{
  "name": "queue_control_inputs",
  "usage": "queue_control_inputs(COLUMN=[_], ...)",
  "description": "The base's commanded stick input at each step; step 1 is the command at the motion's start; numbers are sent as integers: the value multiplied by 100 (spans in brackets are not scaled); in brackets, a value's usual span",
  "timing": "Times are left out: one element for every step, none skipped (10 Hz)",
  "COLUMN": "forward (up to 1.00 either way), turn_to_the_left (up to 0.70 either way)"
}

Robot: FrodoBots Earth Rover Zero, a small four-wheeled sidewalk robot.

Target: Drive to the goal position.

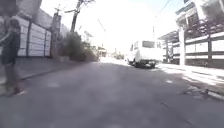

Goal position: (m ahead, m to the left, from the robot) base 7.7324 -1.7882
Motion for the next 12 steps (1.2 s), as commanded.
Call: queue_control_inputs(forward=[100, 100, 100, 100, 100, 100, 100, 100, 100, 100, 100, 100], turn_to_the_left=[-1, -1, -1, -1, -1, -1, -1, -1, -1, -1, -1, -1])
